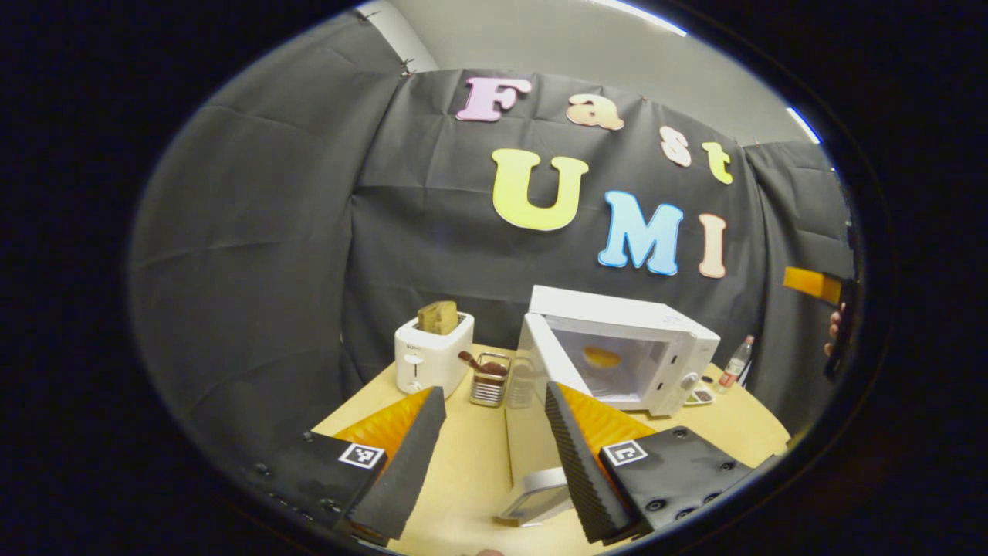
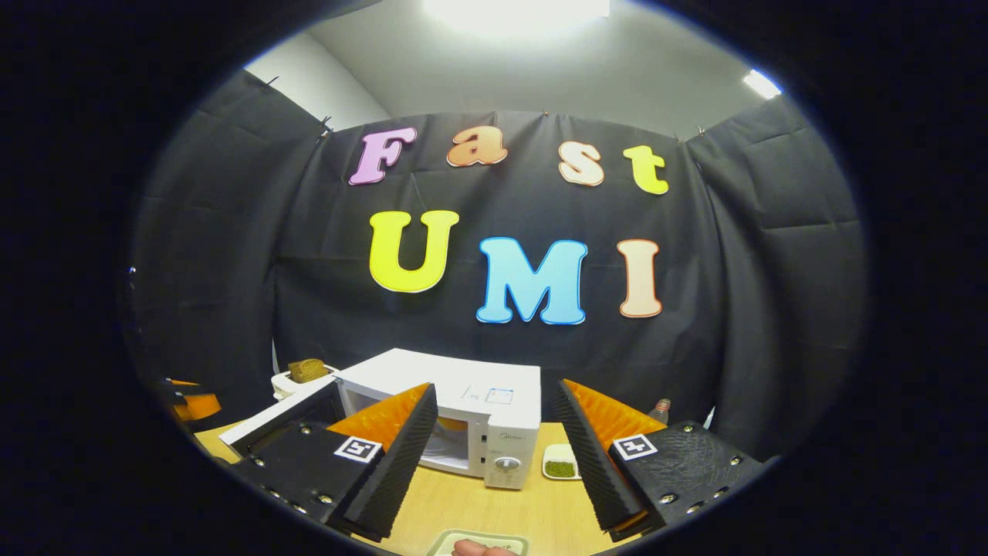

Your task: Open the microwave oven with the left hand, put the food in, and close the microwave oven.

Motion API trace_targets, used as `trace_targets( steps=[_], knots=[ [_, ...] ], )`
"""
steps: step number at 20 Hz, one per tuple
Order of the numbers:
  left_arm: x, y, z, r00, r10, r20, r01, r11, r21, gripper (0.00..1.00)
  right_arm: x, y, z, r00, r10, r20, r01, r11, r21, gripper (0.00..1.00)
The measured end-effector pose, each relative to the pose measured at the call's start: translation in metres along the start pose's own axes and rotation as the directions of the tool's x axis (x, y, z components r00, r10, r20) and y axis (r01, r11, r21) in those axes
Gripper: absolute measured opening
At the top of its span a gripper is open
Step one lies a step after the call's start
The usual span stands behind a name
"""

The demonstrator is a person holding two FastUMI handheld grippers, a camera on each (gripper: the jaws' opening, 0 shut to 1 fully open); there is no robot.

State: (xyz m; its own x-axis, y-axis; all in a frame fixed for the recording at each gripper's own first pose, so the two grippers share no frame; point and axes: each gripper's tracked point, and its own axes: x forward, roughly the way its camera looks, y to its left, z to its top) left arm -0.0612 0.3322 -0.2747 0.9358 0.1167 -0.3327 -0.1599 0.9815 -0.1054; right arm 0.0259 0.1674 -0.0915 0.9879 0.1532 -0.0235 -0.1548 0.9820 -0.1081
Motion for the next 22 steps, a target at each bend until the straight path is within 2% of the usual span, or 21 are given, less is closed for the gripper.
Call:
trace_targets(
  steps=[2, 3, 4, 6, 7, 8, 9, 14, 22],
  knots=[
    [0.005, 0.01, -0.016, 0.999, 0.011, -0.034, -0.011, 1.0, -0.009, 0.87, -0.01, -0.002, 0.009, 1.0, -0.016, 0.013, 0.015, 1.0, 0.016, 0.93],
    [0.006, 0.015, -0.022, 0.998, 0.017, -0.057, -0.018, 1.0, -0.017, 0.89, -0.014, -0.004, 0.013, 1.0, -0.022, 0.022, 0.022, 1.0, 0.016, 0.93],
    [0.006, 0.02, -0.028, 0.997, 0.028, -0.072, -0.03, 0.999, -0.017, 0.78, -0.015, -0.006, 0.016, 0.999, -0.029, 0.028, 0.029, 0.999, 0.013, 0.94],
    [0.005, 0.047, -0.034, 0.988, 0.124, -0.088, -0.123, 0.992, 0.012, 0.42, -0.019, -0.012, 0.018, 0.999, -0.036, 0.031, 0.036, 0.999, 0.003, 0.93],
    [0.006, 0.054, -0.038, 0.985, 0.14, -0.097, -0.139, 0.99, 0.011, 0.24, -0.019, -0.016, 0.02, 0.999, -0.037, 0.032, 0.037, 0.999, -0.002, 0.93],
    [0.001, 0.045, -0.045, 0.989, 0.083, -0.125, -0.087, 0.996, -0.024, 0.06, -0.019, -0.019, 0.02, 0.999, -0.038, 0.03, 0.039, 0.999, -0.009, 0.93],
    [0.002, 0.035, -0.053, 0.989, 0.037, -0.145, -0.043, 0.998, -0.038, 0.07, -0.018, -0.021, 0.022, 0.999, -0.037, 0.029, 0.038, 0.999, -0.013, 0.93],
    [0.014, -0.006, -0.061, 0.978, -0.08, -0.191, 0.097, 0.992, 0.08, 0.07, -0.019, -0.037, 0.03, 0.998, -0.038, 0.054, 0.039, 0.999, -0.028, 0.93],
    [0.011, -0.051, -0.063, 0.965, -0.148, -0.217, 0.174, 0.979, 0.104, 0.07, -0.017, -0.054, 0.027, 0.998, -0.049, 0.044, 0.05, 0.999, -0.019, 0.93]
  ],
)
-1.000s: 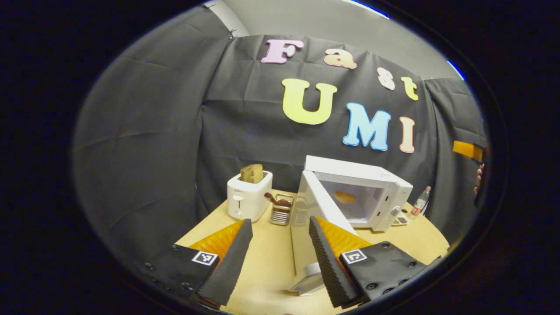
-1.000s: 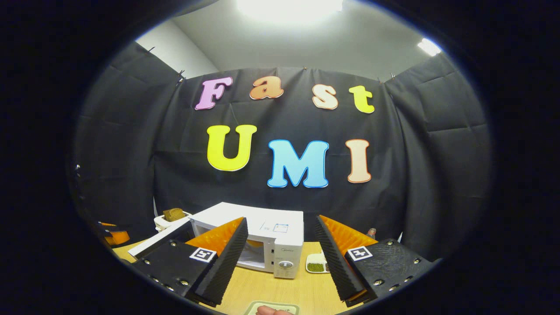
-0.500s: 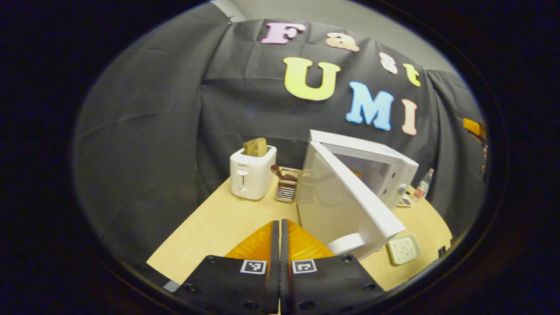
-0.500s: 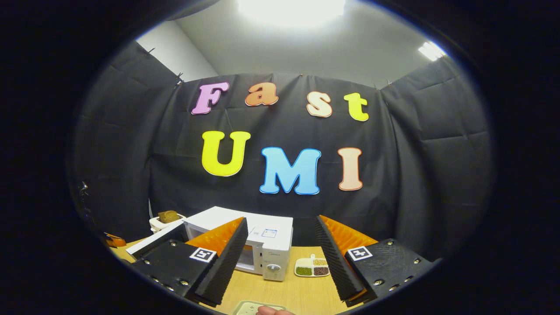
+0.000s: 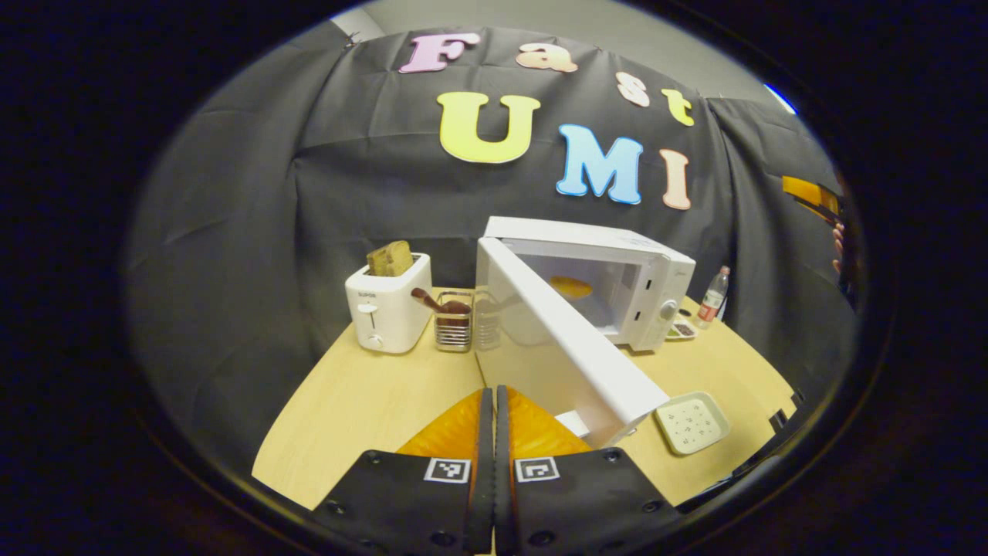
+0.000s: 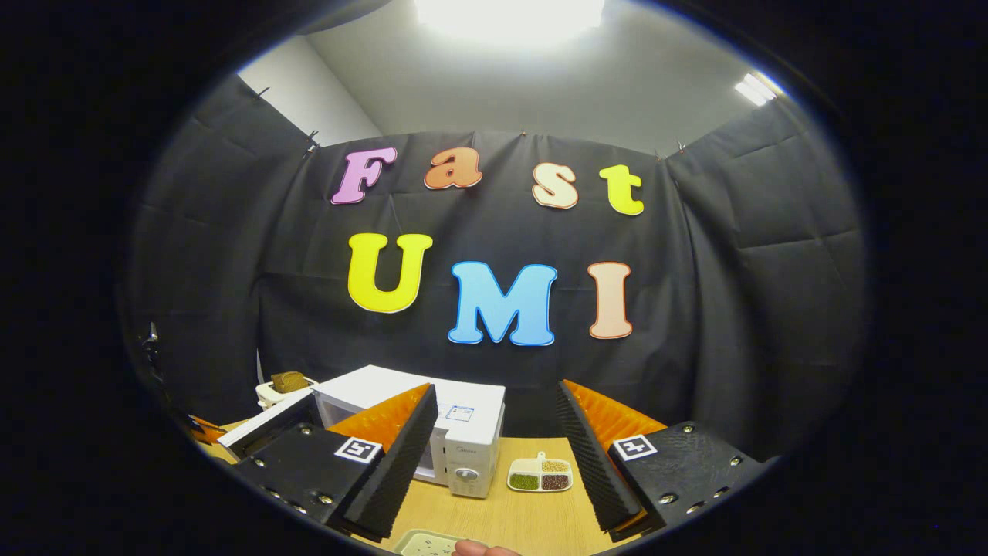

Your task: Open the microwave oven with the left hand, put the food in, and close the microwave oven.

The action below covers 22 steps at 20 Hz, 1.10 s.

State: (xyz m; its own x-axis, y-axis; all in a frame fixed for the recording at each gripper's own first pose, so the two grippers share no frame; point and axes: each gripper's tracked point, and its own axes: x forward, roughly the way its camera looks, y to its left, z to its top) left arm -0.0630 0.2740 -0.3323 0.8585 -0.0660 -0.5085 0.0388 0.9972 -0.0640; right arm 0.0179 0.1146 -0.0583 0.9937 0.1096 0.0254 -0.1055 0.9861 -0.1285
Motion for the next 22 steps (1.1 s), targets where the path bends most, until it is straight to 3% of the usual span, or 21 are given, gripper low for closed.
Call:
trace_targets(
  steps=[12, 22],
  knots=[
    [0.023, -0.099, 0.024, 0.974, -0.226, 0.001, 0.226, 0.973, 0.045, 0.07, 0.001, -0.016, 0.004, 1.0, -0.014, 0.008, 0.014, 1.0, -0.004, 0.94],
    [0.048, -0.156, 0.041, 0.945, -0.328, 0.003, 0.326, 0.942, 0.083, 0.07, 0.001, -0.043, 0.007, 0.998, -0.06, 0.015, 0.06, 0.998, 0.012, 0.94]
  ],
)
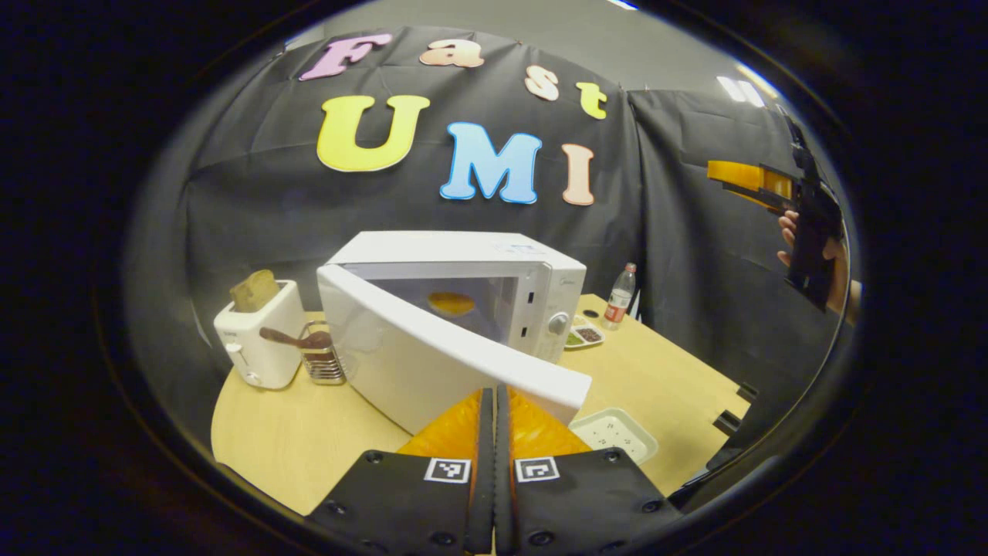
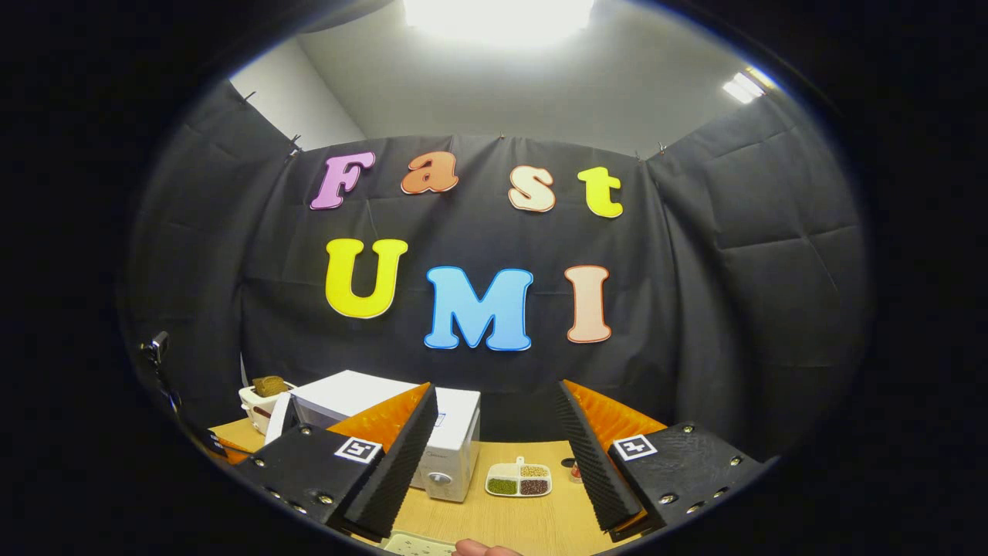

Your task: Open the microwave oven with the left hand, put the food in, and close the microwave oven.

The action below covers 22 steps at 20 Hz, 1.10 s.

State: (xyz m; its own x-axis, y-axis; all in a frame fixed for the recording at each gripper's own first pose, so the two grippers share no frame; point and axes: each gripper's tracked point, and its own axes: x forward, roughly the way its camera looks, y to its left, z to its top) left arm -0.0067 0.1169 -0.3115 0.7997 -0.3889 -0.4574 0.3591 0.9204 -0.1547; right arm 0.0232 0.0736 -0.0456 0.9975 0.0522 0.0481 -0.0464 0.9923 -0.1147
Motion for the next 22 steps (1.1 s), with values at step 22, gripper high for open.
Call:
trace_targets(
  steps=[22],
  knots=[
    [0.106, -0.037, 0.052, 0.998, 0.046, 0.039, -0.047, 0.998, 0.03, 0.07, 0.009, -0.056, -0.022, 0.994, -0.06, -0.096, 0.063, 0.998, 0.024, 0.93]
  ],
)
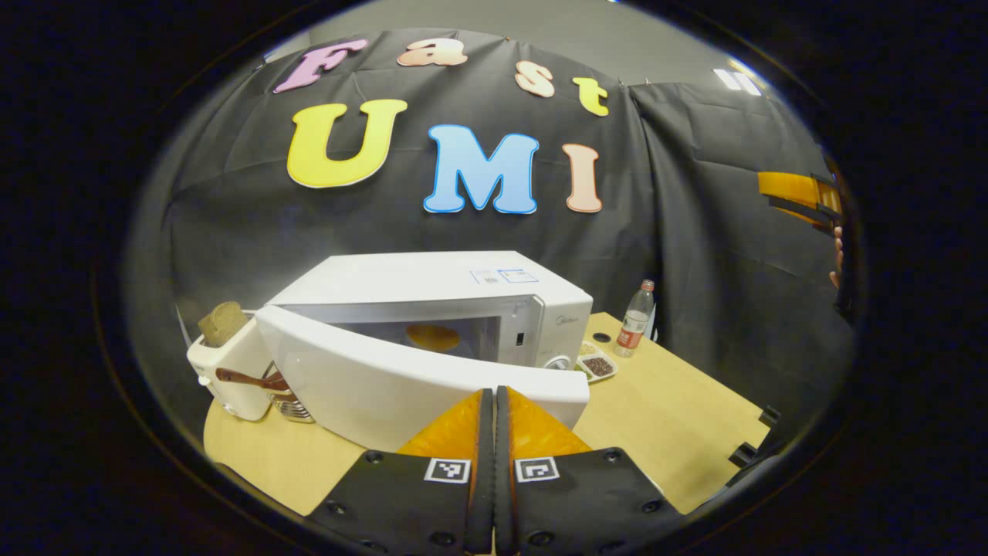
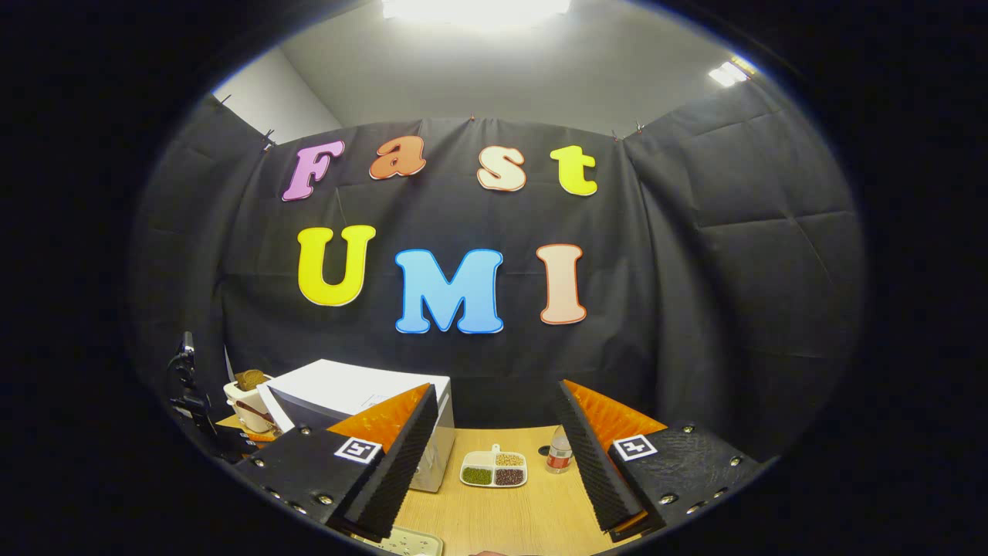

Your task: Open the microwave oven with the left hand, put the food in, and close the microwave oven.

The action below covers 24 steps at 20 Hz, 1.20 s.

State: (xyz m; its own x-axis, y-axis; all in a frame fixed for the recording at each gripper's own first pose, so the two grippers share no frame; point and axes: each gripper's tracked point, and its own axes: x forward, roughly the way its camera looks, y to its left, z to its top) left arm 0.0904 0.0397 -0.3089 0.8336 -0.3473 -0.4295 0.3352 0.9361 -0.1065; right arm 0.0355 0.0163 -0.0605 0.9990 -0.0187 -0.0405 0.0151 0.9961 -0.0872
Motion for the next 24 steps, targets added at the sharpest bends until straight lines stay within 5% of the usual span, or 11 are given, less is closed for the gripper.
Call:
trace_targets(
  steps=[24],
  knots=[
    [0.092, -0.018, 0.028, 0.996, 0.084, 0.002, -0.084, 0.996, 0.015, 0.07, 0.041, -0.044, -0.025, 0.999, -0.009, -0.054, 0.01, 1.0, 0.015, 0.94]
  ],
)
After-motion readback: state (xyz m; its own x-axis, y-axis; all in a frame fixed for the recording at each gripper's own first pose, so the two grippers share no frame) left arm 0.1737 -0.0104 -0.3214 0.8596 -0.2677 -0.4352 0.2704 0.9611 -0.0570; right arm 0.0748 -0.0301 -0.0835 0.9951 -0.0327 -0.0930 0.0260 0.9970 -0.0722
